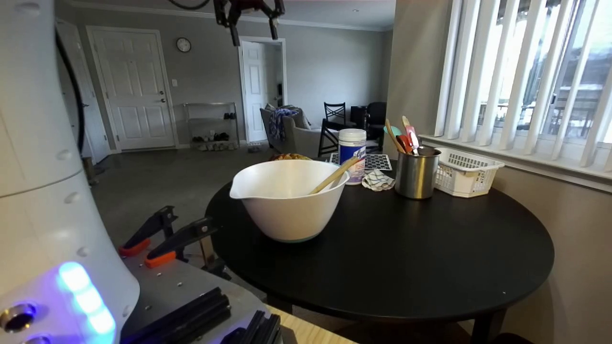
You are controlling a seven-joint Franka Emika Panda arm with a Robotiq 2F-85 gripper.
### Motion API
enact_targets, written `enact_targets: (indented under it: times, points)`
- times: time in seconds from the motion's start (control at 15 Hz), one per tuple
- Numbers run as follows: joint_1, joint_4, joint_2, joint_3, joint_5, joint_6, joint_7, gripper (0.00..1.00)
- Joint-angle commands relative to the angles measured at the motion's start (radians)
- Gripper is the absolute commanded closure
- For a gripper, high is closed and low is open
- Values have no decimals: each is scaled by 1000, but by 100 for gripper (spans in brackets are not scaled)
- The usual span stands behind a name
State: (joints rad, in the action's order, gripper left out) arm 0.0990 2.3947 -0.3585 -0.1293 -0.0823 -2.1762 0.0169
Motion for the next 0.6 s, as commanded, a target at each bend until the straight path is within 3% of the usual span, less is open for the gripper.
enact_targets:
  times: [0.0, 0.13, 0.4, 0.47, 0.53]
  points:
    - [15, -34, 152, 41, 96, -31, -64, 0]
    - [5, -32, 192, 45, 117, -21, -49, 0]
    - [-33, -22, 214, 37, 27, 69, 181, 0]
    - [-21, -20, 219, 44, 57, 30, 90, 0]
    - [-26, -20, 221, 44, 48, 42, 123, 0]
